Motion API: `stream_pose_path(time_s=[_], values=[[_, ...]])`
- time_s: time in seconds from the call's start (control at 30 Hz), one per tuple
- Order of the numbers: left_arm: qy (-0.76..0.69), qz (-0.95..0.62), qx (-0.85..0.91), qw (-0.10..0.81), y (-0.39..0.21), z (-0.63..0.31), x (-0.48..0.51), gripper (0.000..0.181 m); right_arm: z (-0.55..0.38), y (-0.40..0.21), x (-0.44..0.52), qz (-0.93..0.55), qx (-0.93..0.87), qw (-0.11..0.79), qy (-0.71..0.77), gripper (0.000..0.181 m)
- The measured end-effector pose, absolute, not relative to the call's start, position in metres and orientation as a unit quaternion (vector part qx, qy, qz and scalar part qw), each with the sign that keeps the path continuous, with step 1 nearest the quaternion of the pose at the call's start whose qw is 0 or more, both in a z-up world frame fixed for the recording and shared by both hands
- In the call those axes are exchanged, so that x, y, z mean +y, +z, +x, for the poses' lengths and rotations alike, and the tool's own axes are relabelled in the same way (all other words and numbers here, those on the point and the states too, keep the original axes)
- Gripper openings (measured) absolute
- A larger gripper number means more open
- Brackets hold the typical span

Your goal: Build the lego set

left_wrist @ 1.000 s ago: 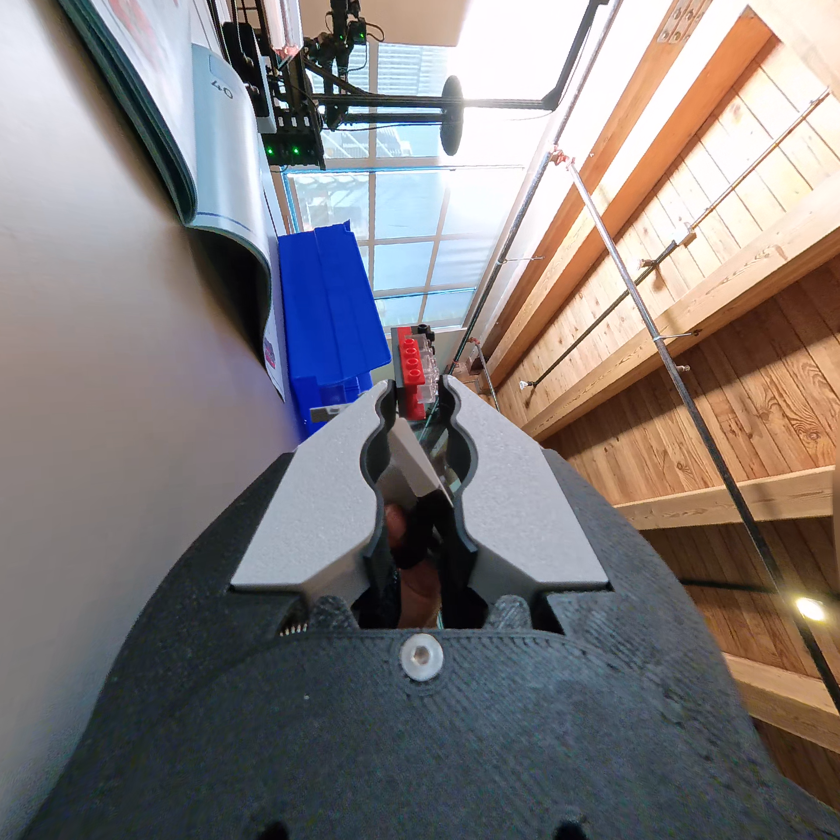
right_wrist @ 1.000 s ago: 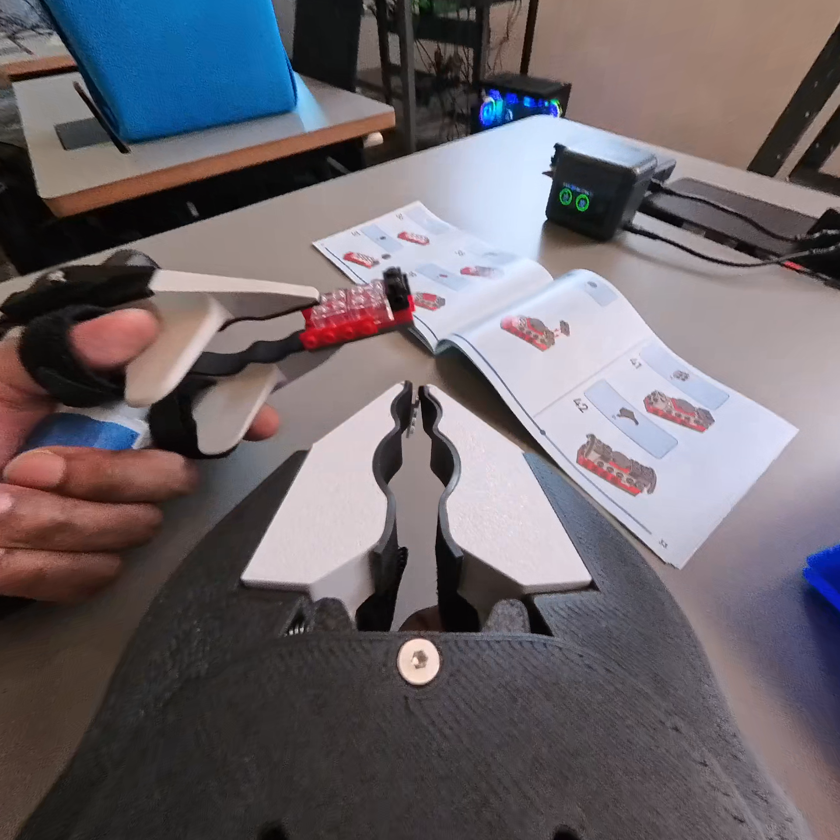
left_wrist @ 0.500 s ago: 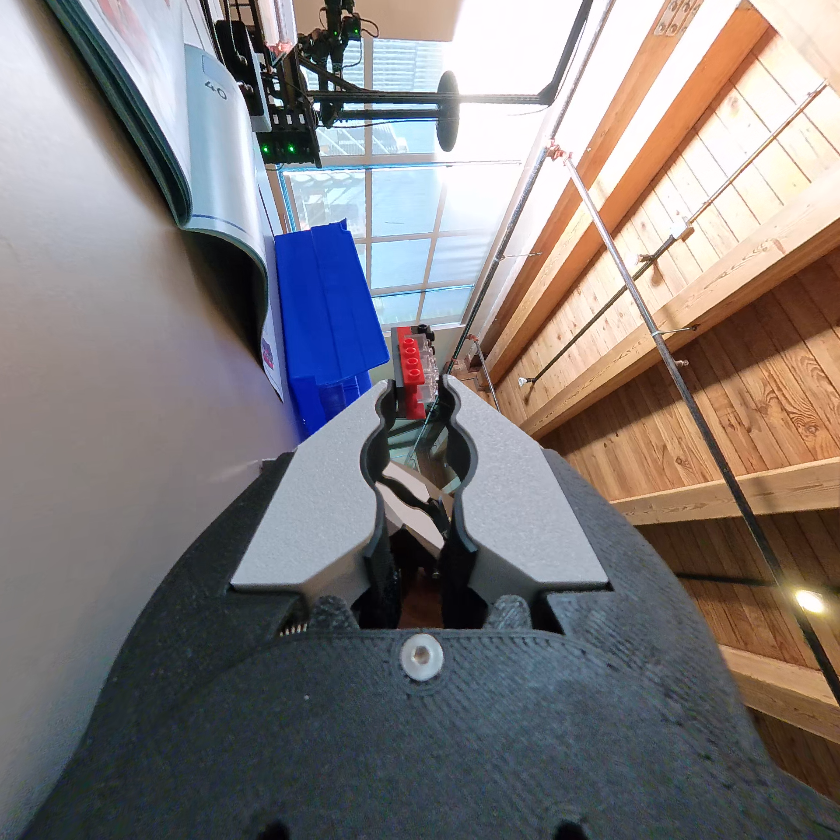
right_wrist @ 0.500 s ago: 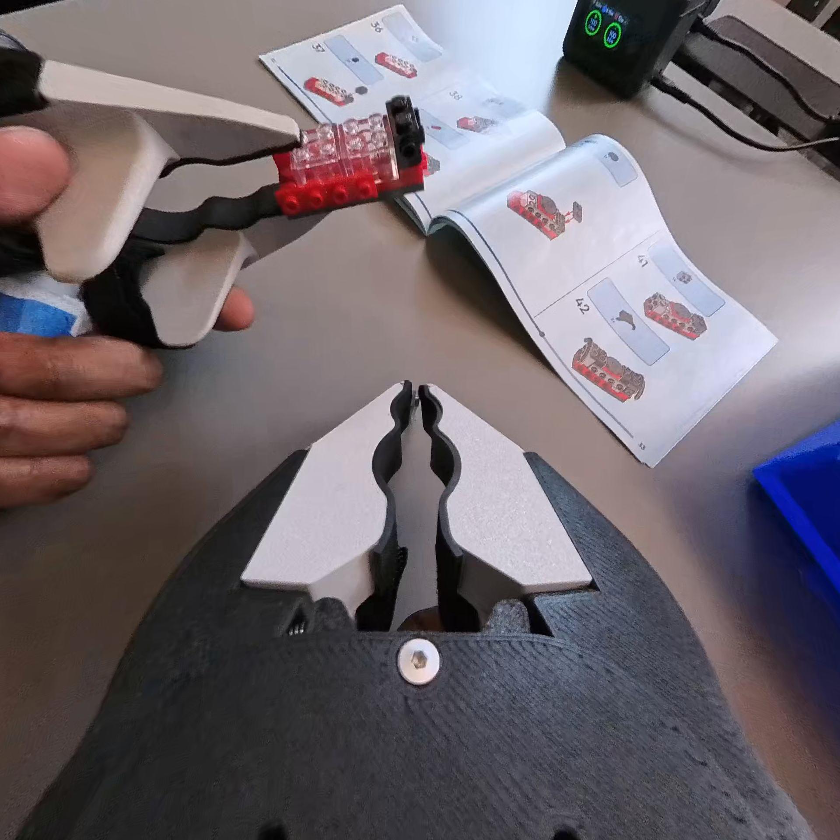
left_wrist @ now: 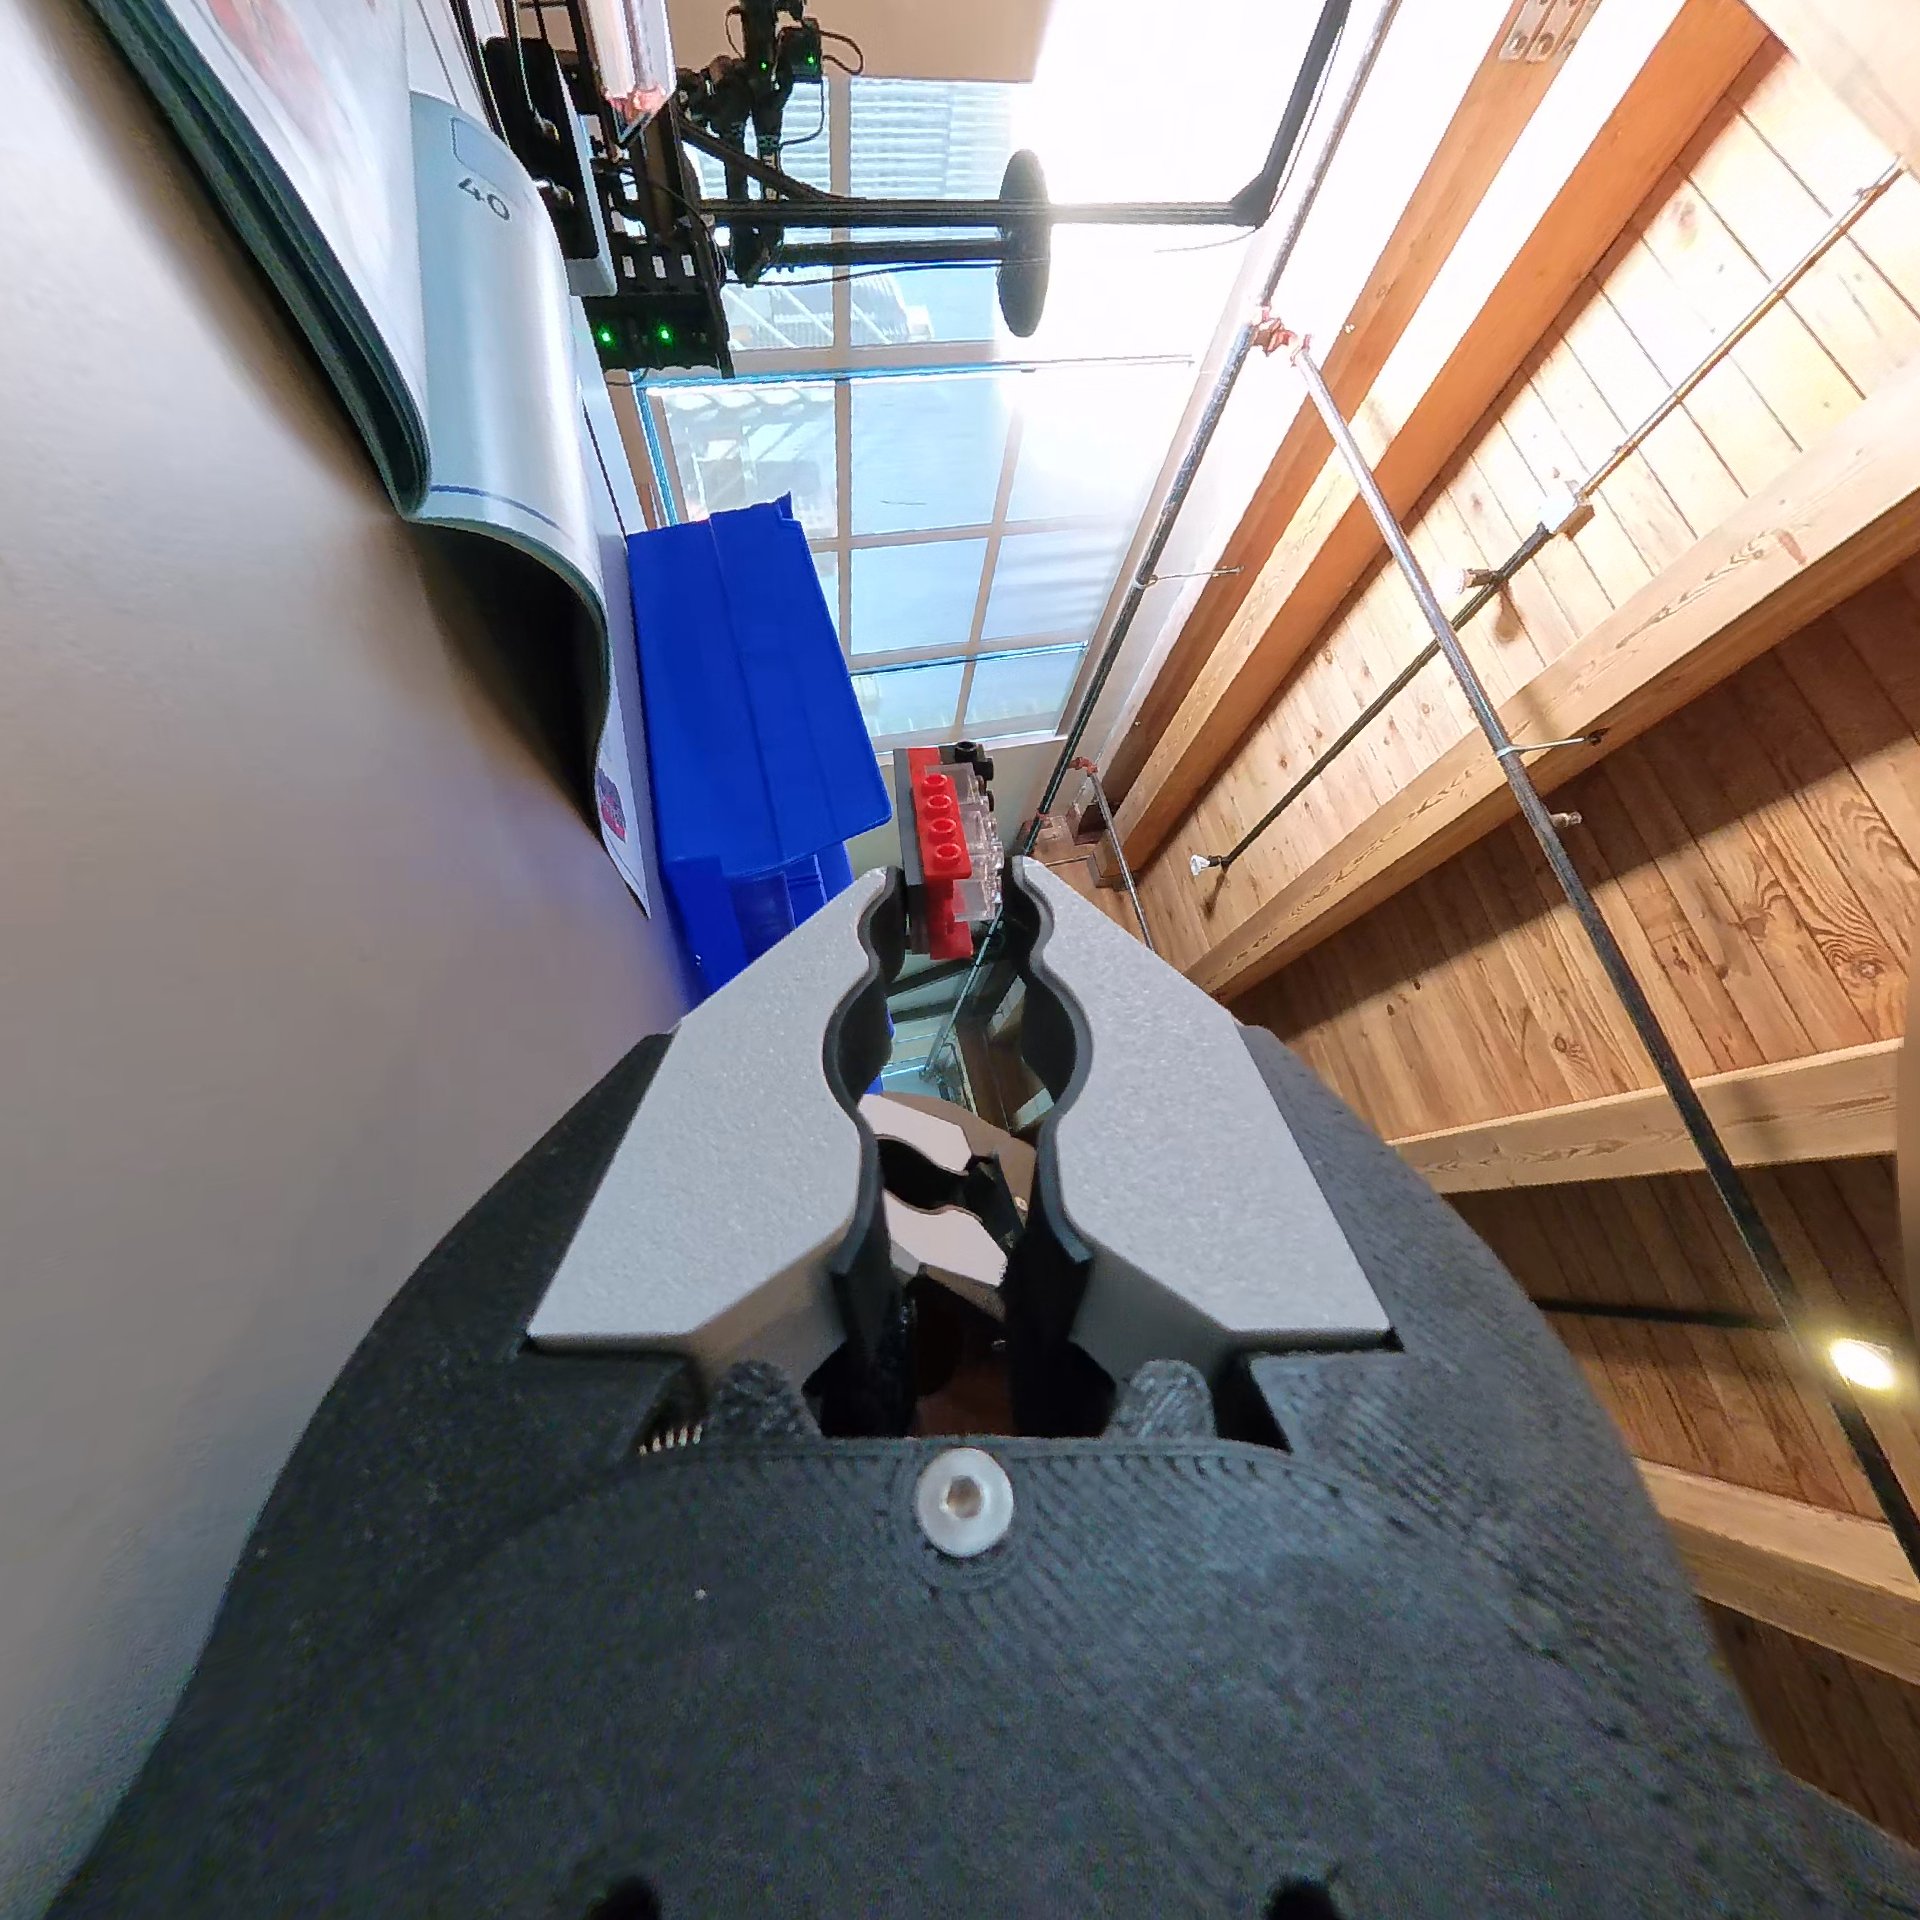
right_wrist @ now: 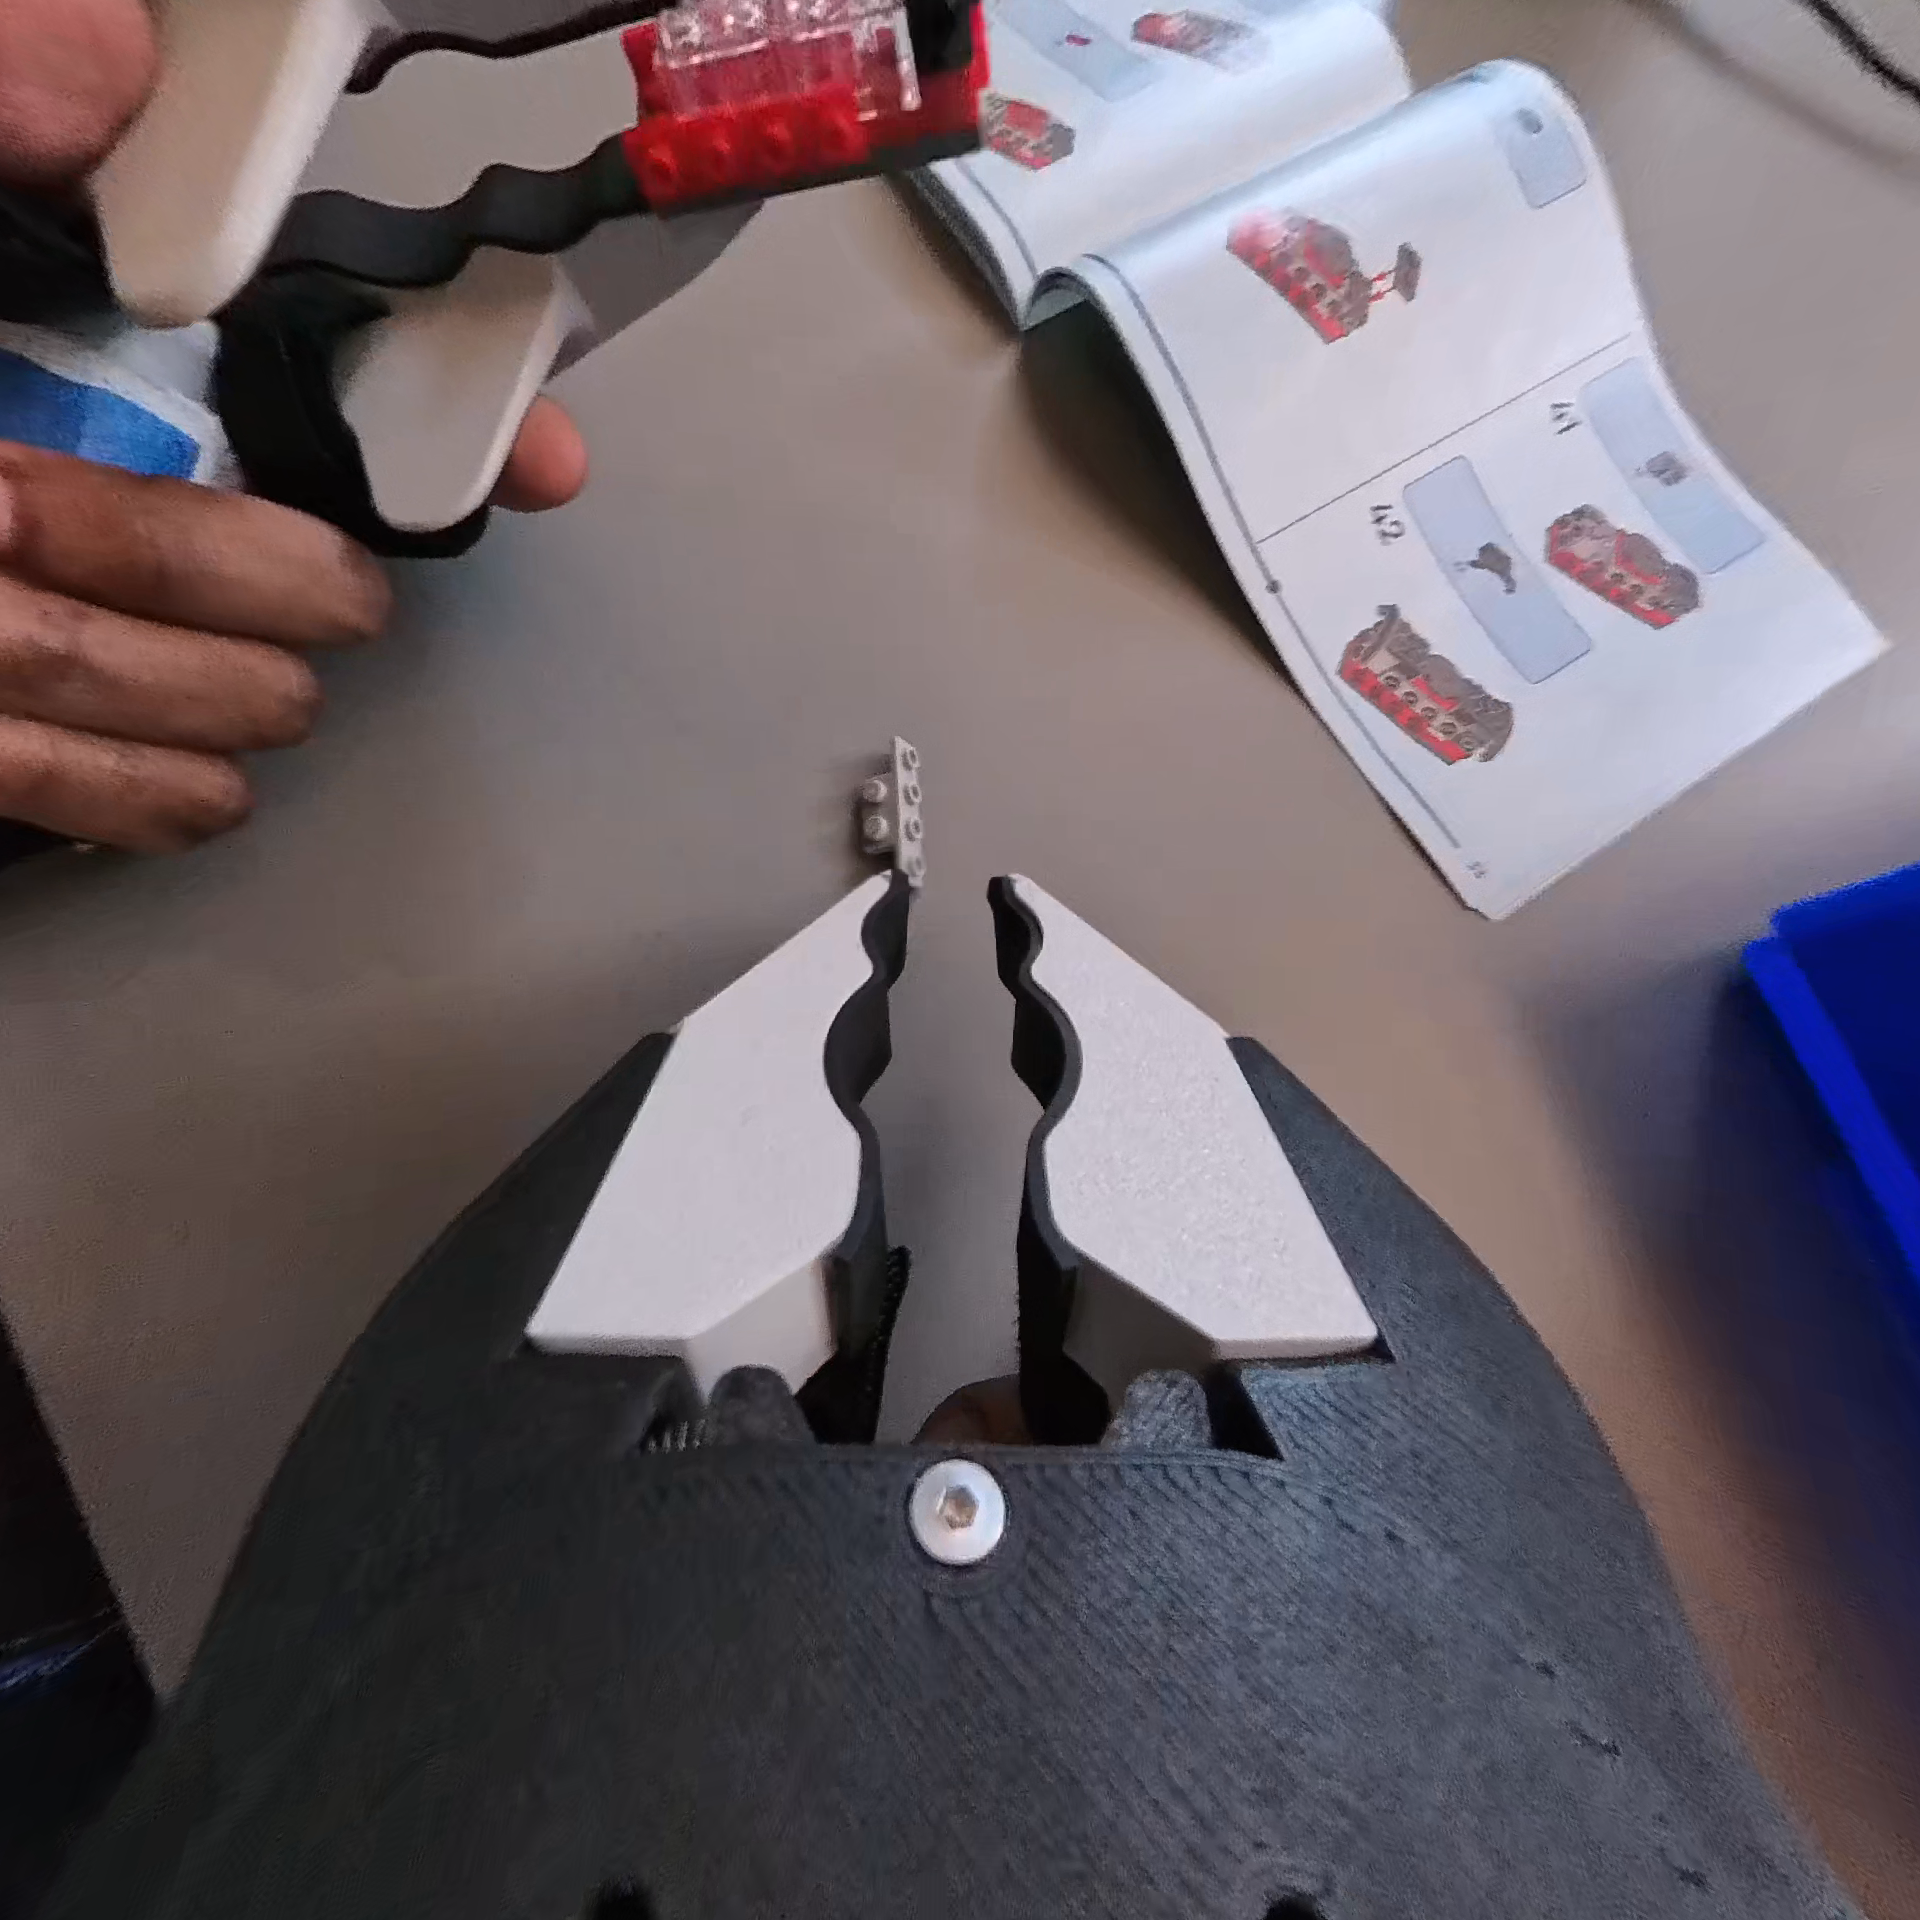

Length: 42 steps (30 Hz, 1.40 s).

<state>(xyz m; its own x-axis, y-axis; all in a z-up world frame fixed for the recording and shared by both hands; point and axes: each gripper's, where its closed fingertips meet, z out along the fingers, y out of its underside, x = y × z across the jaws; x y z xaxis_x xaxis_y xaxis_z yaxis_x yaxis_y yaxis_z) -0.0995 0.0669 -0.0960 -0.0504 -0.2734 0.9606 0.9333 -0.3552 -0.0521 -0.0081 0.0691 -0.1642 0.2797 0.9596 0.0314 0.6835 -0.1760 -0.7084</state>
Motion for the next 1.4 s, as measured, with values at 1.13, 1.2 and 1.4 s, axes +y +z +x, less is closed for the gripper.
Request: stream_pose_path(time_s=[1.13, 1.2, 1.4], values=[[-0.663, -0.501, -0.317, 0.456, -0.094, -0.099, 0.067, 0.019, -0.037, -0.176, 0.058, -0.446, -0.825, 0.123, 0.325, 0.046], [-0.665, -0.5, -0.318, 0.455, -0.093, -0.099, 0.067, 0.019, -0.037, -0.181, 0.058, -0.449, -0.825, 0.115, 0.323, 0.044], [-0.669, -0.494, -0.322, 0.452, -0.093, -0.101, 0.067, 0.019, -0.043, -0.18, 0.06, -0.47, -0.808, 0.165, 0.315, 0.034]])
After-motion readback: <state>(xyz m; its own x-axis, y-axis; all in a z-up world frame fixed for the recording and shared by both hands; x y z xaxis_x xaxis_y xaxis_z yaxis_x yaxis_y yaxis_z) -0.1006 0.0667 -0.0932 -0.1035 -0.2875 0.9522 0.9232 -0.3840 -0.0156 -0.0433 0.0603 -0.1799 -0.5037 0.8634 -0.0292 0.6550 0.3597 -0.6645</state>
